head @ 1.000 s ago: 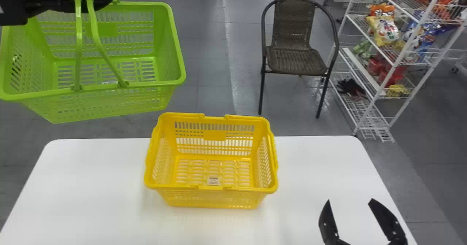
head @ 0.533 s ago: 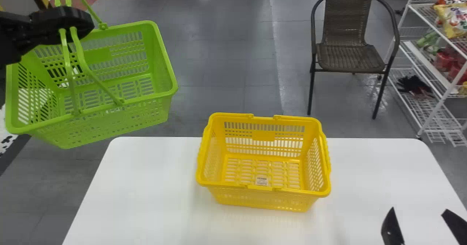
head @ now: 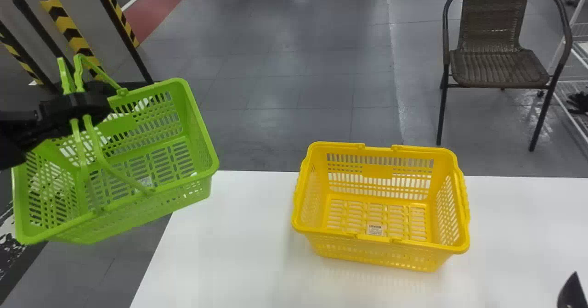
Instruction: Grasp handle with right gripper to insert into left gripper then lift and swing left to center
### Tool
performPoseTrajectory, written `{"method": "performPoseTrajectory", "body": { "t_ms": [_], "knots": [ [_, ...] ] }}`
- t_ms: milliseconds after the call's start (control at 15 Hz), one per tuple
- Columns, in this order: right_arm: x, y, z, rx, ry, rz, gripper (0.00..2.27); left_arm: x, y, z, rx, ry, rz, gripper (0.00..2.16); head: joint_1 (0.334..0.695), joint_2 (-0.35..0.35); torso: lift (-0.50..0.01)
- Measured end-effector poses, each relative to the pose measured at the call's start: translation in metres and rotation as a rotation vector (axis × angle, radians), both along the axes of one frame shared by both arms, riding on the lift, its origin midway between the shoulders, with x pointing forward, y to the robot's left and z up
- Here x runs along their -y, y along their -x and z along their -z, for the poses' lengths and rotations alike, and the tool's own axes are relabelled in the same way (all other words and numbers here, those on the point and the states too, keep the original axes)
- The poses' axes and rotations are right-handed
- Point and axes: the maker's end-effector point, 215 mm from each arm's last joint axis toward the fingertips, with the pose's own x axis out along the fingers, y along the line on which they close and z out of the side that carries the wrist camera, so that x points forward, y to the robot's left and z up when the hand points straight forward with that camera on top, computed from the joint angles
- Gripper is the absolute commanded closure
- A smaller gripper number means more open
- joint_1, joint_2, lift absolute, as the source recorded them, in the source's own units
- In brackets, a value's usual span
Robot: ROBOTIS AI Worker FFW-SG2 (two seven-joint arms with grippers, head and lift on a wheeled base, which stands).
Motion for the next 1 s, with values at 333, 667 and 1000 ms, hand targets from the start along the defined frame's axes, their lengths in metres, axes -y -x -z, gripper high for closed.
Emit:
{"method": "performPoseTrajectory", "body": {
  "t_ms": [333, 667, 1000],
  "knots": [
    [0.01, -0.006, 0.002, -0.014, 0.014, 0.006, 0.04, -0.003, 0.075, 0.024, -0.013, -0.018, -0.017, 2.13, 0.695, 0.282, 0.0],
    [0.028, -0.014, -0.007, -0.007, 0.023, 0.03, 0.04, 0.031, 0.135, 0.049, -0.029, -0.01, 0.001, 2.14, 0.695, 0.228, 0.0],
    [0.031, -0.024, -0.012, -0.005, 0.026, 0.029, 0.04, 0.088, 0.183, 0.07, -0.058, -0.002, 0.056, 2.14, 0.695, 0.136, 0.0]
  ]
}}
